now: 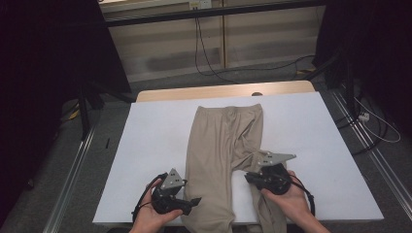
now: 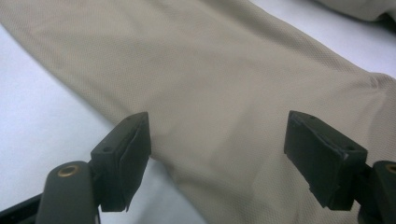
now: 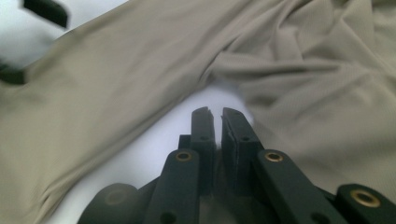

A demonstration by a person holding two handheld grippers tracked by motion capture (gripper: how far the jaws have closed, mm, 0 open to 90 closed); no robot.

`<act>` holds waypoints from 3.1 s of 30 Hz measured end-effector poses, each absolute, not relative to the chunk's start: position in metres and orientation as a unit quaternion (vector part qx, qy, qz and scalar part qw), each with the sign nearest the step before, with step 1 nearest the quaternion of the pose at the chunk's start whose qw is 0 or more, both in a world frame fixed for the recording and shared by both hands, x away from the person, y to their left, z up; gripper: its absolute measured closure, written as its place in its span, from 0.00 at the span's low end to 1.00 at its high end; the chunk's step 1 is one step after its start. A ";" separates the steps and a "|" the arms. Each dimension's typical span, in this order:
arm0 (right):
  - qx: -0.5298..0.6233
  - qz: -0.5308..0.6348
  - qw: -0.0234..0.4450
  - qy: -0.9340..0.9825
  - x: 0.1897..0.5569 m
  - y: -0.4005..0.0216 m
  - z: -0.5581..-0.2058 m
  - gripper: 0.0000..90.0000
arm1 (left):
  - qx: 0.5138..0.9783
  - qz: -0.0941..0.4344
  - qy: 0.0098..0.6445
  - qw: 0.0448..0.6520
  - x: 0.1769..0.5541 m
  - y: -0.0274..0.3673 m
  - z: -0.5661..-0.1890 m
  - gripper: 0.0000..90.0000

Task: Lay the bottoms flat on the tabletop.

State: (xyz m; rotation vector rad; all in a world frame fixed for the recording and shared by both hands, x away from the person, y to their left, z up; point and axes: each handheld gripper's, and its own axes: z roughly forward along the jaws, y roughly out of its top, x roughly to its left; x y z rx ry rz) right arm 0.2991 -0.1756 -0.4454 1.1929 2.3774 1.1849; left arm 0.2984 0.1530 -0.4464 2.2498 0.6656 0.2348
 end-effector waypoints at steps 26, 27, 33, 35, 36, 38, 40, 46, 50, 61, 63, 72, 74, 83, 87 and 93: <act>0.395 0.376 0.103 0.832 0.269 -0.192 -0.456 0.77 | 0.883 0.088 0.253 0.385 0.300 0.149 -0.446 0.26; 0.390 0.376 0.097 0.835 0.268 -0.187 -0.457 0.77 | 0.883 0.088 0.253 0.386 0.300 0.149 -0.446 0.26; 0.345 0.380 0.082 0.854 0.263 -0.164 -0.457 0.83 | 0.880 0.085 0.252 0.394 0.300 0.144 -0.445 0.26; 0.348 0.393 0.079 0.848 0.264 -0.168 -0.454 0.78 | 0.877 0.082 0.251 0.401 0.300 0.139 -0.443 0.27; 0.354 0.397 0.082 0.843 0.265 -0.172 -0.452 0.76 | 0.880 0.079 0.247 0.399 0.300 0.136 -0.442 0.29; 0.363 0.407 0.093 0.833 0.266 -0.184 -0.447 0.75 | 0.877 0.069 0.248 0.406 0.300 0.127 -0.440 0.35; 0.378 0.411 0.105 0.823 0.268 -0.197 -0.443 0.75 | 0.880 0.065 0.235 0.408 0.299 0.112 -0.437 0.41; 0.402 0.391 0.121 0.819 0.269 -0.225 -0.446 0.81 | 0.890 0.055 0.189 0.410 0.299 0.065 -0.433 0.56; 0.413 0.360 0.129 0.827 0.270 -0.226 -0.455 0.72 | 0.899 0.038 0.163 0.404 0.304 0.034 -0.436 0.50; 0.402 0.337 0.140 0.840 0.260 -0.237 -0.454 1.00 | 0.916 0.030 0.173 0.361 0.320 0.004 -0.446 0.86; 0.404 0.336 0.140 0.839 0.257 -0.243 -0.454 1.00 | 0.910 0.026 0.185 0.370 0.325 0.009 -0.444 0.91; 0.397 0.312 0.149 0.850 0.232 -0.258 -0.450 1.00 | 0.908 -0.006 0.185 0.376 0.313 0.019 -0.445 0.93; 0.403 0.316 0.142 0.847 0.228 -0.260 -0.449 1.00 | 0.912 -0.009 0.183 0.368 0.308 0.022 -0.447 0.93; 0.386 0.373 0.148 0.831 0.225 -0.254 -0.439 0.85 | 0.898 0.028 0.176 0.402 0.292 0.038 -0.430 0.73; 0.359 0.384 0.136 0.840 0.234 -0.237 -0.436 0.87 | 0.902 0.017 0.128 0.411 0.287 0.027 -0.429 0.83; 0.341 0.354 0.125 0.862 0.246 -0.214 -0.452 0.79 | 0.918 0.022 0.098 0.383 0.286 0.000 -0.447 0.69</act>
